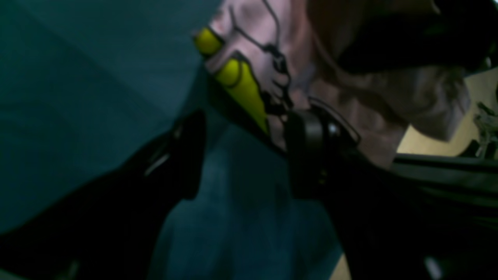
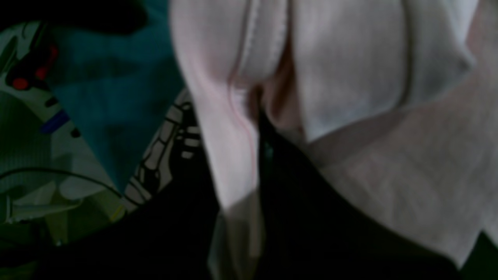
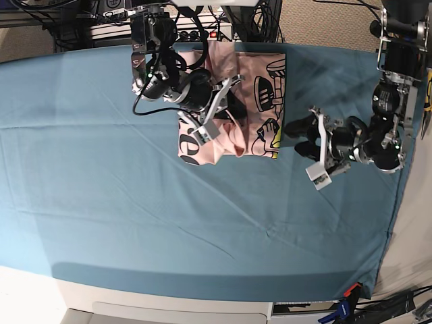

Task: Fold the T-shirt properly
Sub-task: 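Lift the folded bundle with both grippers and flip it over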

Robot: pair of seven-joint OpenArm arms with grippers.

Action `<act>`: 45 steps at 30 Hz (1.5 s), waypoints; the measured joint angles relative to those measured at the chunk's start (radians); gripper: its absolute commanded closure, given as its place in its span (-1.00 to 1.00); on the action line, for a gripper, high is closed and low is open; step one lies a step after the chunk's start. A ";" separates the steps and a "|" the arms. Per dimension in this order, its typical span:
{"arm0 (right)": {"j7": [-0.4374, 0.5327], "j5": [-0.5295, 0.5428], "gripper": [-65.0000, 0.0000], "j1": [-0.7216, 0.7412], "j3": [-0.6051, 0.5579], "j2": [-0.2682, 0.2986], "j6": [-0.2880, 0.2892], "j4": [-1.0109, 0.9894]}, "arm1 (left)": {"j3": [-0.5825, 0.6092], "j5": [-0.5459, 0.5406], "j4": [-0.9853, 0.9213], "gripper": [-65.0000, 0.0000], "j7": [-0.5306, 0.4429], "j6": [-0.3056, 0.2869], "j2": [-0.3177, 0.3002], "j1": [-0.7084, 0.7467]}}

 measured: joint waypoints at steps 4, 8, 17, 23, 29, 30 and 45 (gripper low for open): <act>0.000 0.005 0.28 0.000 -0.018 0.000 0.000 0.000 | 0.001 0.000 0.001 -0.04 0.000 0.000 0.005 0.002; 0.000 0.005 0.21 0.003 -0.019 0.000 0.000 0.000 | 0.001 0.000 0.001 -0.04 0.000 0.000 0.005 0.001; 0.004 0.026 0.21 0.106 -0.019 0.000 0.001 -0.001 | 0.001 0.042 0.001 -0.04 -0.027 0.000 0.006 0.001; 0.005 0.025 0.21 0.134 -0.019 -0.017 0.001 -0.001 | 0.001 0.042 0.001 -0.04 -0.027 0.000 0.006 0.001; 0.003 0.124 0.21 0.135 -0.019 -0.047 0.043 -0.002 | 0.001 0.042 0.001 -0.04 -0.031 0.000 0.006 0.002; -0.001 0.159 0.21 0.135 -0.019 -0.047 0.054 -0.002 | 0.001 0.042 0.001 -0.04 -0.031 0.000 0.006 0.001; 0.004 0.019 0.21 0.173 -0.019 -0.048 0.046 -0.002 | 0.001 0.076 0.001 -0.04 -0.053 0.000 0.006 0.002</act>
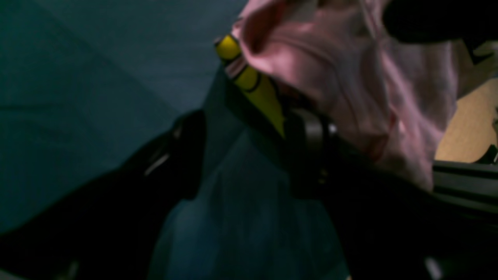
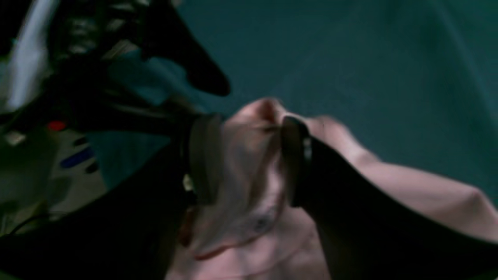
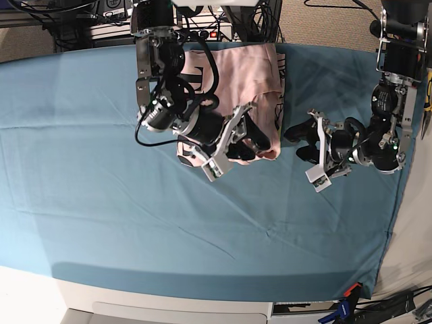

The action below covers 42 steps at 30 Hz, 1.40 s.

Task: Fold the T-shirt properly
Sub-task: 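Lift the folded bundle with both grippers and flip it over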

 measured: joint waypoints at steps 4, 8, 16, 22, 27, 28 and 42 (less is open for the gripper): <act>-0.020 -0.053 0.22 -0.001 0.000 0.001 -0.031 0.004 | 0.000 0.001 0.000 -0.04 -0.007 0.000 0.000 0.011; -0.044 -0.054 0.34 -0.005 0.000 0.001 -0.031 0.077 | 0.000 0.018 0.000 -0.04 -0.016 0.000 0.000 0.037; -0.060 -0.113 0.97 -0.100 0.000 0.000 -0.044 0.290 | 0.001 0.023 0.000 -0.04 -0.022 0.000 0.000 0.071; 0.012 -0.345 1.00 -0.119 0.001 0.006 -0.224 0.260 | 0.001 0.022 0.000 -0.04 -0.026 0.000 0.000 0.069; 0.020 -0.334 1.00 -0.084 -0.021 0.009 -0.224 0.124 | 0.001 0.022 0.000 -0.04 -0.026 0.000 0.003 0.068; 0.023 -0.333 1.00 -0.067 -0.030 0.009 -0.225 0.095 | 0.001 0.022 0.000 -0.04 -0.026 0.000 0.006 0.068; 0.092 -0.335 1.00 0.112 -0.044 0.004 -0.225 -0.100 | 0.001 0.022 0.000 -0.04 -0.027 0.000 0.056 0.068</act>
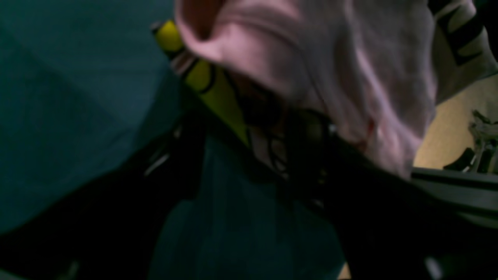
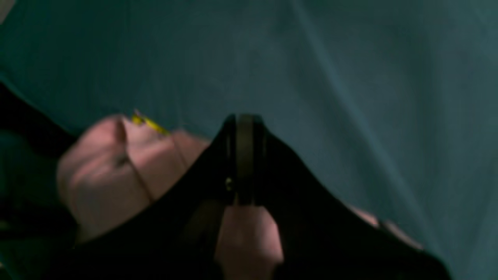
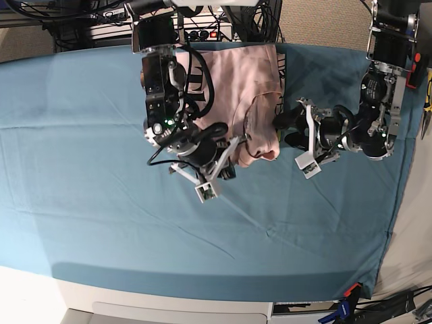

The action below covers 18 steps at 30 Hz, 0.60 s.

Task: Fold the T-shirt properly
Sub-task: 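Lift the folded bundle with both grippers and flip it over, then lower the bundle onto the cloth and pull the right gripper away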

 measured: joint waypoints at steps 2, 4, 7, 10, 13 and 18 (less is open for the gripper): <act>0.025 0.001 1.00 0.003 0.000 -0.003 0.000 -0.004 | 0.000 0.001 0.000 -0.04 0.000 0.000 0.000 0.000; 0.051 0.002 1.00 0.013 -0.001 -0.004 0.000 -0.039 | 0.000 0.000 0.000 -0.04 -0.002 0.000 0.000 0.000; 0.058 0.003 1.00 0.039 -0.001 -0.003 -0.006 -0.156 | 0.000 0.001 0.000 -0.04 -0.009 0.000 0.000 -0.001; 0.061 0.000 1.00 0.068 -0.001 -0.003 -0.006 -0.275 | 0.000 0.000 0.000 -0.04 -0.015 0.000 0.000 0.000; 0.055 0.001 1.00 0.111 -0.001 -0.003 -0.007 -0.295 | 0.000 0.001 0.000 -0.04 -0.015 0.000 0.000 0.000; -0.057 -0.003 1.00 0.196 -0.001 -0.003 -0.007 -0.157 | 0.000 0.004 0.000 -0.04 -0.015 0.000 0.000 0.000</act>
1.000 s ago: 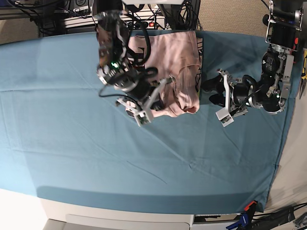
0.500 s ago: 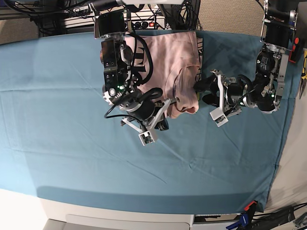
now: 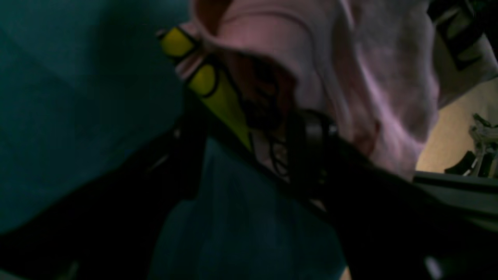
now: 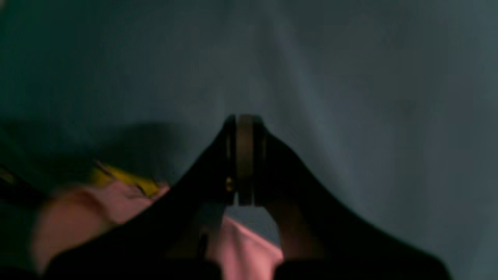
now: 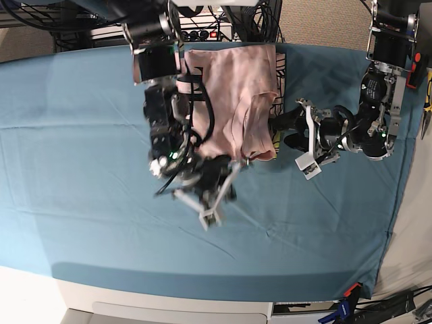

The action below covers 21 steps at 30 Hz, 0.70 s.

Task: Fold the T-shirt properly
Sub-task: 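Lower the bundle onto the cloth and pull the right gripper away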

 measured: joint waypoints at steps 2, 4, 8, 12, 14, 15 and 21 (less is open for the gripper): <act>-0.066 -0.014 1.00 0.018 0.000 0.000 -0.007 0.065 | 0.000 0.001 0.000 -0.04 0.000 0.000 0.000 0.000; -0.124 -0.080 1.00 0.019 0.000 -0.001 -0.056 0.111 | 0.000 0.003 0.000 -0.04 0.000 0.000 0.000 0.000; -0.139 -0.225 0.02 0.000 0.043 0.000 -0.061 0.098 | 0.000 0.013 0.000 -0.04 0.000 0.000 0.000 0.000; -0.123 -0.195 -0.16 0.006 0.180 0.000 -0.111 0.022 | 0.000 0.018 0.000 -0.04 -0.003 0.000 0.000 0.000; -0.176 -0.109 -0.16 0.006 0.273 0.003 -0.111 0.010 | 0.000 0.019 0.000 -0.04 -0.002 0.000 0.000 0.000; -0.193 -0.042 -0.16 0.004 0.315 0.013 -0.100 0.010 | 0.000 0.019 0.000 -0.04 -0.003 0.000 0.000 0.000; -0.262 0.355 -0.16 -0.002 0.503 0.071 -0.002 0.011 | 0.000 0.018 0.000 -0.04 -0.003 0.000 0.000 0.004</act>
